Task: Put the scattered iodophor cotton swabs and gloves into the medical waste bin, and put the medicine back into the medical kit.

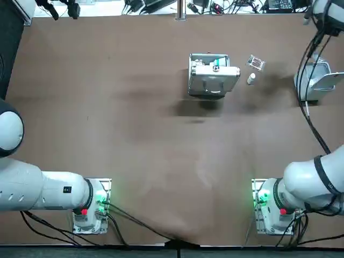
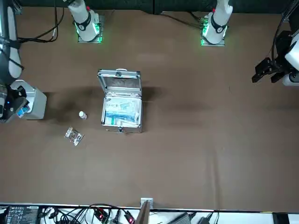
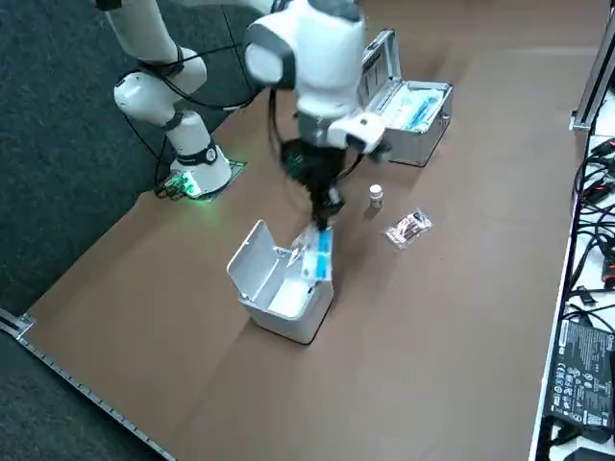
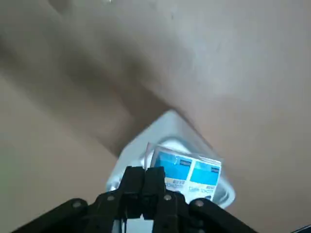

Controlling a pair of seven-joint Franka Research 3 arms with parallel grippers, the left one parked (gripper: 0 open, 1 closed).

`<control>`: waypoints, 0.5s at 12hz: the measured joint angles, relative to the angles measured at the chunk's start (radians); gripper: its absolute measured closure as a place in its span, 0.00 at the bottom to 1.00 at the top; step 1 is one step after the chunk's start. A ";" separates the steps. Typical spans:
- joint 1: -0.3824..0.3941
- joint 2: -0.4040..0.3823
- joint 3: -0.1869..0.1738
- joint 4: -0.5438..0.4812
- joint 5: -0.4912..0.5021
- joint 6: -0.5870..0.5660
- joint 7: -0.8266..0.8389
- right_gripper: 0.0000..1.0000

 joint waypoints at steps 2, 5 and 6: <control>-0.055 0.014 -0.001 -0.002 0.002 -0.013 -0.038 0.99; -0.082 0.038 0.003 -0.003 0.007 -0.024 -0.052 0.81; -0.081 0.042 0.008 -0.003 0.007 -0.024 -0.052 0.70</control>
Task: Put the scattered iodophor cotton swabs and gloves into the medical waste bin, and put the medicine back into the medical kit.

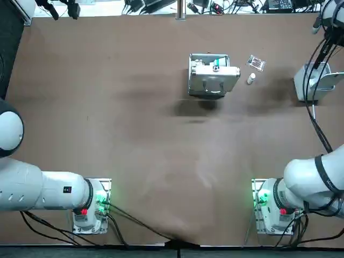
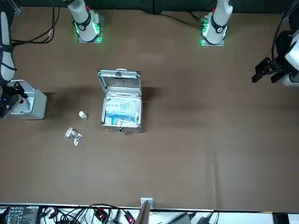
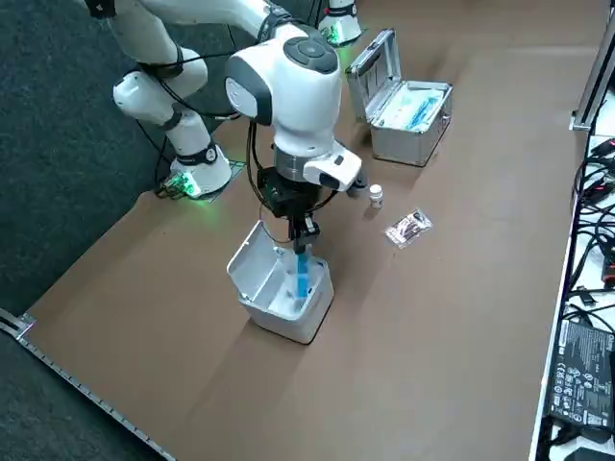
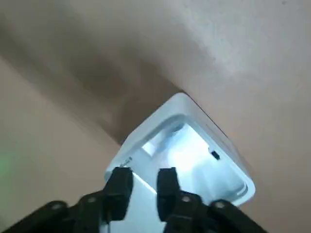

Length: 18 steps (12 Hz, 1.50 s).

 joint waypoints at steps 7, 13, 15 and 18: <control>0.061 0.002 0.019 0.029 0.168 0.013 0.128 0.00; 0.248 0.063 0.027 0.028 0.206 0.156 0.607 0.00; 0.303 0.108 0.028 0.028 0.207 0.200 0.792 0.00; 0.405 0.188 0.028 0.028 0.207 0.289 1.167 0.01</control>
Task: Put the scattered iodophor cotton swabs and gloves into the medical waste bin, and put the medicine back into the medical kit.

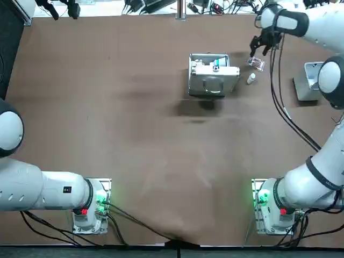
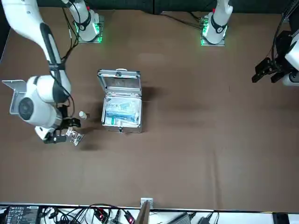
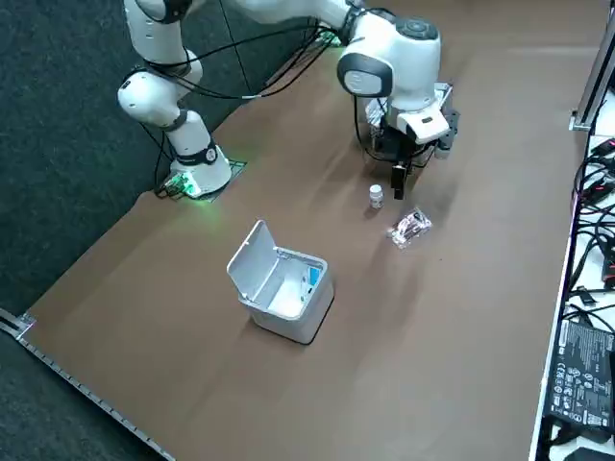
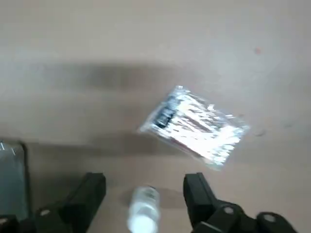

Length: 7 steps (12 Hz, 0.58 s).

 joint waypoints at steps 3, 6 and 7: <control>0.036 0.048 0.000 0.000 0.000 0.062 0.202 0.08; 0.040 0.084 -0.003 0.000 -0.004 0.109 0.309 0.08; 0.044 0.092 -0.005 0.000 -0.015 0.120 0.330 0.10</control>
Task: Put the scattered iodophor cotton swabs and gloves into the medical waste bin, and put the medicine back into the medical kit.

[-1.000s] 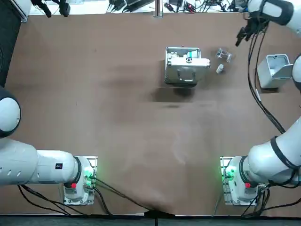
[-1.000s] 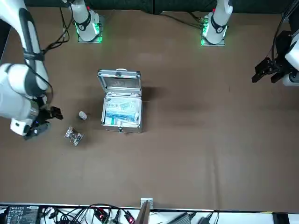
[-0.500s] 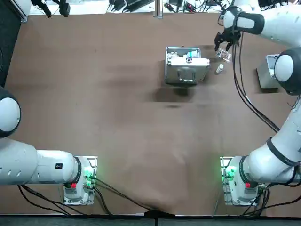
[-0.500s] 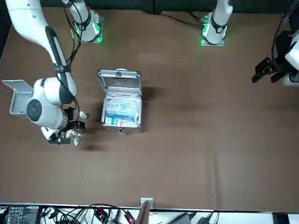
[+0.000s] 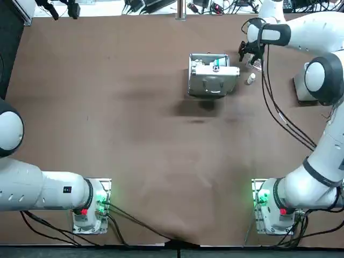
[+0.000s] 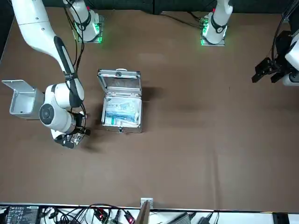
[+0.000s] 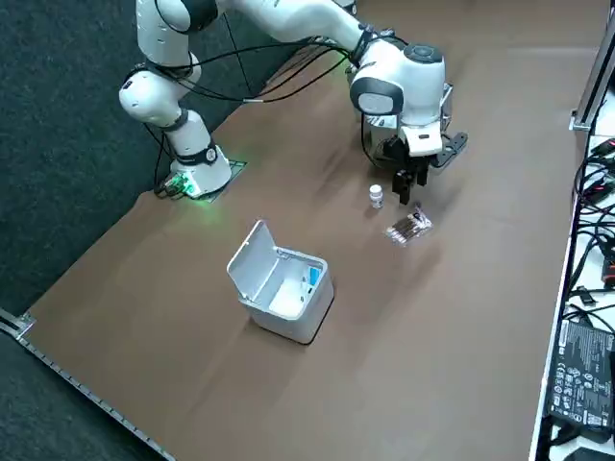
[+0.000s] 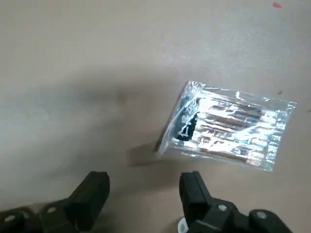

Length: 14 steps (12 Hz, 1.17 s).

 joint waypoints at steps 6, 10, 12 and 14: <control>0.008 0.028 -0.012 0.003 -0.034 0.039 0.054 0.31; 0.008 0.040 -0.027 0.007 -0.039 0.042 0.063 0.38; 0.008 0.048 -0.029 0.007 -0.039 0.043 0.067 0.54; 0.009 0.050 -0.029 0.009 -0.039 0.044 0.067 0.58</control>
